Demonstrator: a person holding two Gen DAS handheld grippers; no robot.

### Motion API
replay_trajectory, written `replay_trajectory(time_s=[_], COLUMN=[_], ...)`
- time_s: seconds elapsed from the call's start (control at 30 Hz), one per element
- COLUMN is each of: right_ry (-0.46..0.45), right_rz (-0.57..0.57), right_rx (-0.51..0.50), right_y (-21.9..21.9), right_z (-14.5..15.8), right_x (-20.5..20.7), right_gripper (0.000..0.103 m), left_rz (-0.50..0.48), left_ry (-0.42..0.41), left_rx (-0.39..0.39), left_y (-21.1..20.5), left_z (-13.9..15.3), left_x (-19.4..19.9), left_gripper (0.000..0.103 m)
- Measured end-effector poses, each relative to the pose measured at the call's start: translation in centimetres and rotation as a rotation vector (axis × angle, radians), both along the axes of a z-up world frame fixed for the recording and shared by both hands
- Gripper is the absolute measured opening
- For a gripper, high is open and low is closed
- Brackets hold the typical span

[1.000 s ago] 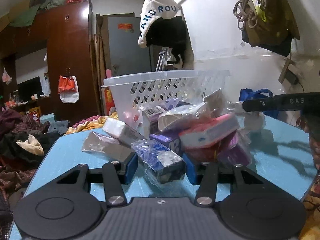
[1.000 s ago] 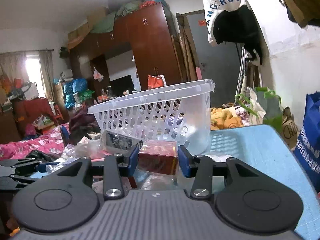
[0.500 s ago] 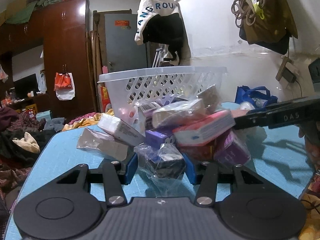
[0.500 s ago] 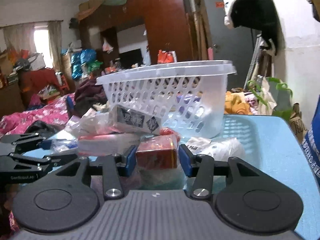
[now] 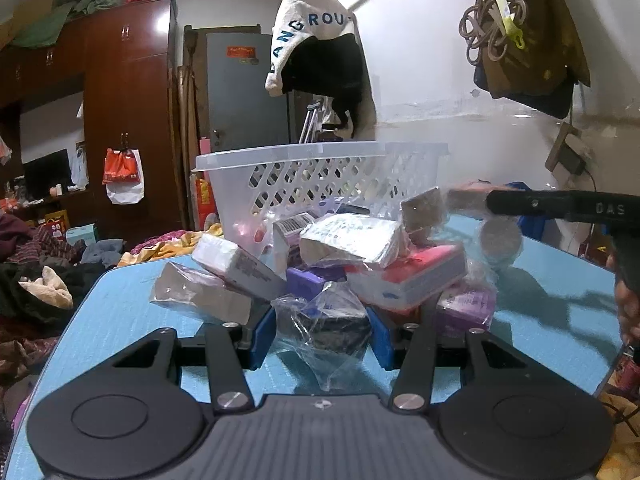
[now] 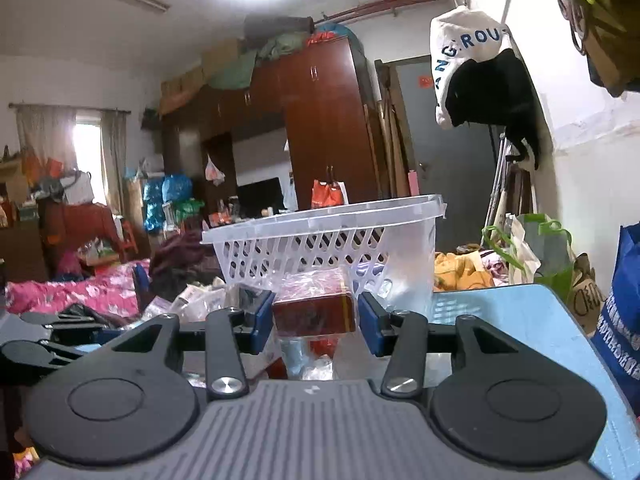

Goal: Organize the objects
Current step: 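Lift both held items up from the pile toward the white basket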

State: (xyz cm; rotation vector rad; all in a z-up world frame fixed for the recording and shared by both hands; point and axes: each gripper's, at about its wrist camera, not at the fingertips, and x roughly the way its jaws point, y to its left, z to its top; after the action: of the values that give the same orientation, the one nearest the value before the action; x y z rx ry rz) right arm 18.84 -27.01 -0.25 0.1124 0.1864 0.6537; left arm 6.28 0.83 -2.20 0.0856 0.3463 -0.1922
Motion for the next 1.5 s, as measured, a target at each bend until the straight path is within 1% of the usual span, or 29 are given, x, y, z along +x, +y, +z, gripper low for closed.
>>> replay_trajectory(time_s=[0.1,0.17,0.23,0.27,0.33,0.37,0.4,0.47,0.53,0.6,0.7,0.87,0.97,1.0,1.07,1.13,1.2,1.3,1.37,1.43,1.5], right_ry=[0.073,0.085,0.098,0.106,0.079,0.062,0.071,0.064,0.066,0.077,0.063,0.049,0.084,0.096,0.119,0.156,0.192,0.237,0.234,0.204,0.184], right_rz=[0.023,0.024,0.040,0.052,0.048,0.031,0.027,0.041,0.026,0.018,0.000,0.015,0.047,0.052,0.057,0.064,0.061,0.092,0.089,0.066,0.052], right_rx=[-0.034,-0.049,-0.106,-0.153,-0.258,-0.324,-0.345,-0.354,-0.379,-0.355,-0.306,-0.158,-0.048,-0.025,-0.011,-0.029,-0.081,-0.149,-0.221,-0.289,-0.328], right_y=[0.6,0.7,1.5,2.1,3.7,4.6,5.1,5.6,5.9,5.6,4.6,2.2,0.9,0.7,0.5,1.0,1.8,2.9,3.9,4.8,5.5], right_z=[0.1,0.0,0.1,0.1,0.3,0.3,0.3,0.5,0.3,0.3,0.6,2.6,3.8,4.2,4.7,4.4,3.3,1.6,1.2,1.3,1.6], right_x=[1.3,1.4,1.4,1.6,1.5,1.5,1.6,1.4,1.3,1.3,0.9,0.7,1.6,2.1,3.0,3.9,4.6,5.5,5.3,4.9,4.7], right_gripper=[0.050,0.050,0.050,0.052,0.054,0.058,0.057,0.058,0.053,0.047,0.047,0.047,0.047,0.047,0.048,0.048,0.048,0.048,0.050,0.055,0.059], left_rz=[0.002,0.001,0.002,0.004,0.003,0.003,0.005,0.000,-0.001,-0.003,-0.002,0.000,-0.014,-0.020,-0.029,-0.026,-0.026,-0.026,-0.026,-0.025,-0.025], left_ry=[-0.001,0.003,0.004,0.005,0.009,0.007,0.010,0.011,0.011,0.011,-0.029,-0.106,-0.135,-0.139,-0.134,-0.127,-0.114,-0.095,-0.092,-0.095,-0.095], left_rx=[0.007,0.000,0.001,0.003,0.001,0.000,0.000,-0.001,0.004,0.008,0.007,-0.044,-0.092,-0.096,-0.100,-0.112,-0.115,-0.114,-0.117,-0.123,-0.124], left_y=[-0.1,0.0,0.0,0.0,0.1,0.1,0.1,0.1,0.1,0.1,0.2,1.2,2.0,2.0,2.1,2.1,2.0,2.0,2.2,2.4,2.5], left_z=[0.0,0.0,0.0,0.0,0.0,0.0,0.0,-0.1,-0.1,-0.1,0.1,1.8,3.3,3.7,4.3,4.2,3.7,3.1,2.9,2.9,2.9], left_x=[0.0,0.0,0.0,0.0,0.1,0.1,0.1,0.1,0.1,0.1,-0.5,-1.5,-1.6,-1.5,-1.0,-0.6,-0.2,0.1,0.0,-0.1,-0.1], left_gripper=[0.054,0.054,0.054,0.054,0.054,0.054,0.054,0.054,0.054,0.051,0.049,0.048,0.048,0.048,0.048,0.048,0.048,0.047,0.047,0.045,0.045])
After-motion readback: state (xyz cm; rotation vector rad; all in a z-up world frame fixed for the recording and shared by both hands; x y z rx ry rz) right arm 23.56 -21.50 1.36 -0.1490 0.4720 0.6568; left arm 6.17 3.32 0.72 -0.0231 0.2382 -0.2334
